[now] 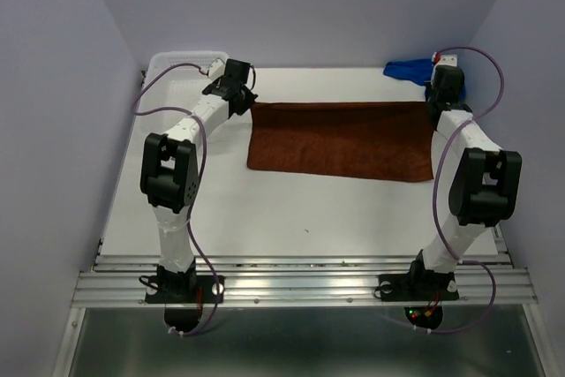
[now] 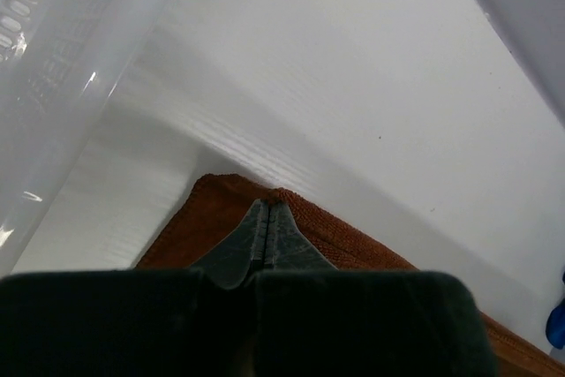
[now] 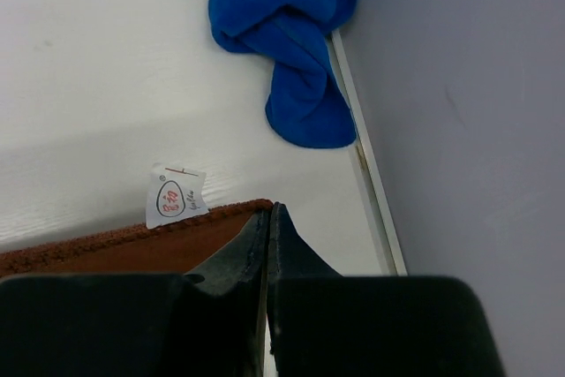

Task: Roll the towels
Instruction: Flatten the towel, then fold the towel

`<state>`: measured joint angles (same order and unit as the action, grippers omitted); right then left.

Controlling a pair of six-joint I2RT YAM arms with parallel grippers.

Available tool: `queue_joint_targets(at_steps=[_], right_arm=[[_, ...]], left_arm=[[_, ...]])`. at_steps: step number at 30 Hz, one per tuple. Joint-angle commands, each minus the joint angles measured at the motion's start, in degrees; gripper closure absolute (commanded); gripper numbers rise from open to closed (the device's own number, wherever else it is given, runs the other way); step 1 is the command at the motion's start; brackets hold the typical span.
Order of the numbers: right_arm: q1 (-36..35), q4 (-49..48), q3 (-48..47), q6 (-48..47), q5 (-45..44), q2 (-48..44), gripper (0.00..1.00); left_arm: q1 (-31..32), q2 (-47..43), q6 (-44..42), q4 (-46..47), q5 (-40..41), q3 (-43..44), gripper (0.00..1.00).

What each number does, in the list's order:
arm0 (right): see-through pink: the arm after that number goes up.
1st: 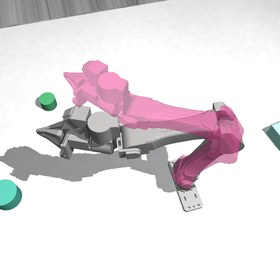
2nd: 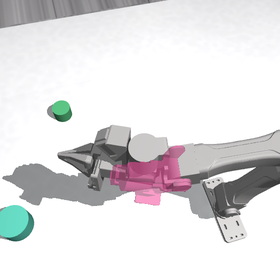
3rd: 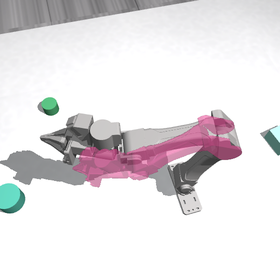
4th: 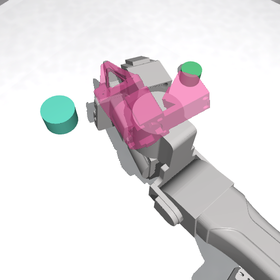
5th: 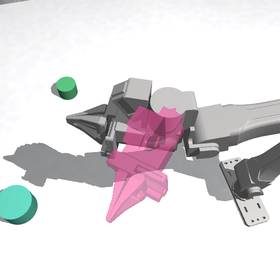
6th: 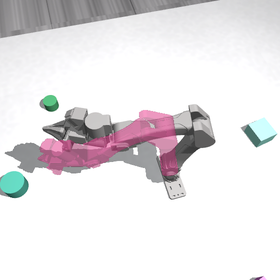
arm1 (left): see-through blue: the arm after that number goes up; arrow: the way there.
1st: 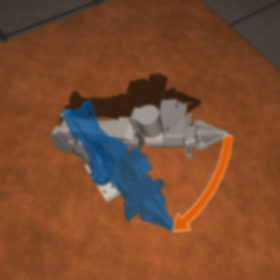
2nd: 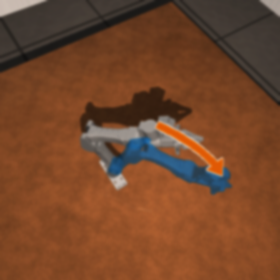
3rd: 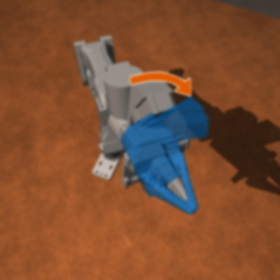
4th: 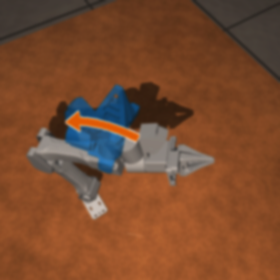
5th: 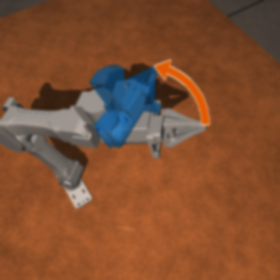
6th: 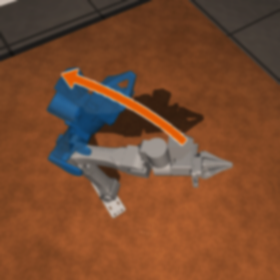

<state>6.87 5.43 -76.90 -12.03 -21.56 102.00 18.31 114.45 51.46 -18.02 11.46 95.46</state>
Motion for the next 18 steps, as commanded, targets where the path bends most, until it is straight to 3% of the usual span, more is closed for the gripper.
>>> queue_joint_targets(at_steps=[1, 10, 18], right_arm=[[1.5, -4.4, -3.9, -4.9, 4.1, 0.5, 0.99], [3.1, -4.4, -2.8, -6.8, 7.9, 0.0, 0.99], [3.8, -4.6, 4.9, -9.9, 11.5, -4.0, 0.99]], left_arm=[[-0.6, 1.6, -0.8, -2.6, 3.4, 4.9, 1.00], [-0.6, 2.9, -0.4, -3.6, 3.0, 4.9, 1.00], [-0.5, -0.6, -0.5, -2.4, 2.4, -1.3, 1.00]])
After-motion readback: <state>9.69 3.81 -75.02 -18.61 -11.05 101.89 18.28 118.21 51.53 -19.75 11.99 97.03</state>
